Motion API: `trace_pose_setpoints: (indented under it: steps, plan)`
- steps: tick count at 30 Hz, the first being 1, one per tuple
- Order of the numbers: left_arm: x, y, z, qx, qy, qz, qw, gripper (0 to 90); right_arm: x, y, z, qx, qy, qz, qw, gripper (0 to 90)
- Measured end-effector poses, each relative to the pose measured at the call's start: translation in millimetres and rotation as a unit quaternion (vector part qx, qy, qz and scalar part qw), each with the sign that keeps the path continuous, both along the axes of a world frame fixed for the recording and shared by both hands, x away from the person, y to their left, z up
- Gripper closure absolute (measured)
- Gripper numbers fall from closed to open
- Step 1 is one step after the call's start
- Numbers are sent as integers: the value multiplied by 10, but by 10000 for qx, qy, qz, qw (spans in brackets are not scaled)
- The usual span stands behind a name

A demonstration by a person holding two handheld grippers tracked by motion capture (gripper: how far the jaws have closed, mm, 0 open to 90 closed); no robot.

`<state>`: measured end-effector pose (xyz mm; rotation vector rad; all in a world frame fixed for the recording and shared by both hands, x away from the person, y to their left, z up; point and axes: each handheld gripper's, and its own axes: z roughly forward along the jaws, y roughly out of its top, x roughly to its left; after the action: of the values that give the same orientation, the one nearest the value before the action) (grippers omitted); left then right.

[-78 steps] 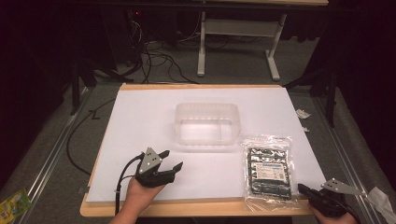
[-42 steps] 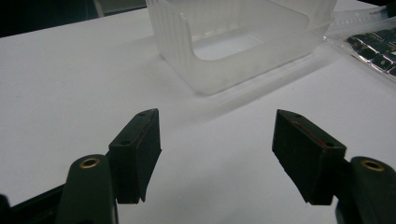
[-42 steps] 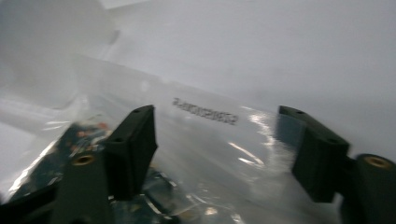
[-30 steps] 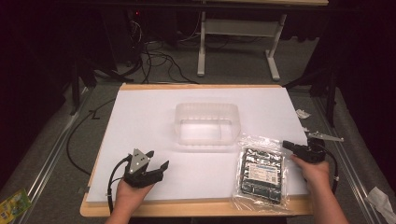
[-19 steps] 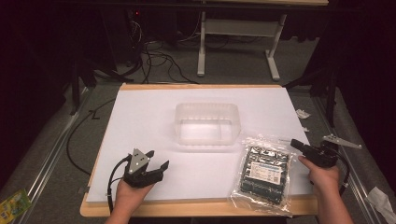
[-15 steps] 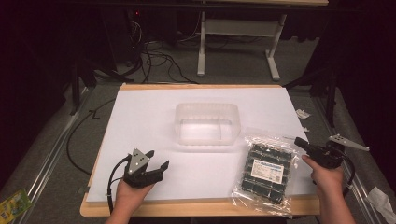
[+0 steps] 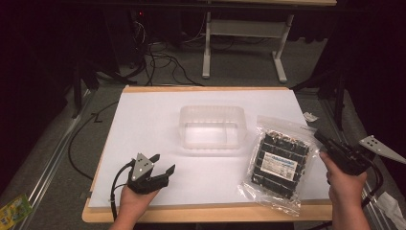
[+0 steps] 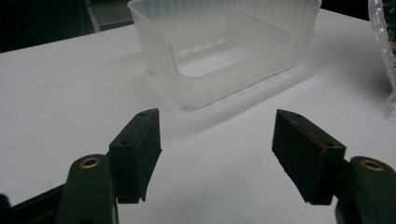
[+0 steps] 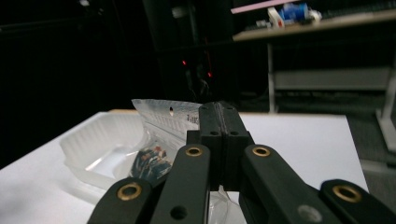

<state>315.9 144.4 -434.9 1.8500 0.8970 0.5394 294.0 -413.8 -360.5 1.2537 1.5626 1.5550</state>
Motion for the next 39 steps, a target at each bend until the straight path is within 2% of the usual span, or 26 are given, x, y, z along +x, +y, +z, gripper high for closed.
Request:
trace_pose_setpoints:
  steps: [1, 2, 3, 7, 10, 11, 14, 16, 20, 21, 22, 23, 25, 26, 27, 28, 29, 31, 34, 35, 36, 38, 39]
  plan:
    - [0, 0, 0, 0, 0, 0, 10000, 330, 0, 0, 0, 0, 0, 0, 10000, 900]
    - [-8, -3, 6, -28, -32, -1, 10000, 330, -47, 75, 99, -33, -211, 135, 9997, 900]
    - [-8, -3, 6, -28, -32, -1, 10000, 330, -47, 75, 99, -33, -211, 135, 9997, 900]
    - [-27, -21, 35, -114, -83, -38, 9999, 329, -172, 311, 315, -191, -685, 406, 9966, 900]
    - [-38, -51, 48, -162, -115, -44, 9998, 330, -226, 430, 411, -197, -886, 560, 9943, 900]
    - [-38, -51, 48, -162, -115, -44, 9998, 330, -226, 430, 411, -197, -886, 560, 9943, 900]
    - [-49, -95, 49, -102, -136, -97, 9998, 338, -266, 545, 488, -201, -1050, 760, 9914, 900]
    - [-51, -105, 49, -97, -134, -110, 9998, 340, -275, 571, 502, -205, -1078, 807, 9907, 900]
    - [-58, -135, 47, -43, -142, -160, 9998, 349, -332, 681, 577, -264, -1267, 1039, 9861, 900]
    - [-58, -135, 47, -43, -142, -160, 9998, 352, -332, 681, 577, -264, -1267, 1039, 9861, 900]
    - [-58, -140, 46, -45, -145, -164, 9998, 357, -363, 736, 612, -304, -1348, 1129, 9840, 900]
    - [-56, -143, 45, -27, -150, -165, 9997, 357, -363, 736, 612, -304, -1348, 1129, 9840, 900]
    - [-51, -154, 43, -29, -147, -161, 9998, 359, -386, 801, 644, -326, -1412, 1236, 9817, 900]
    - [-50, -158, 44, -24, -145, -158, 9998, 360, -398, 868, 673, -349, -1487, 1345, 9791, 900]
    - [-49, -161, 45, -19, -151, -164, 9997, 360, -398, 868, 673, -349, -1487, 1345, 9791, 900]
    - [-50, -174, 49, -33, -165, -183, 9997, 369, -402, 933, 697, -339, -1535, 1437, 9771, 900]
    - [-50, -174, 49, -33, -165, -183, 9997, 374, -402, 933, 697, -339, -1535, 1437, 9771, 900]
    - [-49, -194, 54, -51, -170, -211, 9996, 383, -395, 1011, 714, -277, -1553, 1570, 9749, 900]
    - [-34, -251, 67, -102, -209, -286, 9993, 416, -369, 1175, 718, -207, -1563, 1829, 9704, 900]
    - [-34, -251, 67, -102, -209, -286, 9993, 423, -369, 1175, 718, -207, -1563, 1829, 9704, 900]
    - [-27, -299, 92, -161, -258, -359, 9989, 431, -353, 1289, 708, -189, -1546, 1978, 9678, 900]
    - [-12, -354, 135, -177, -338, -463, 9982, 451, -337, 1405, 696, -192, -1522, 2135, 9648, 900]
    - [-12, -354, 135, -177, -338, -463, 9982, 454, -337, 1405, 696, -192, -1522, 2135, 9648, 900]
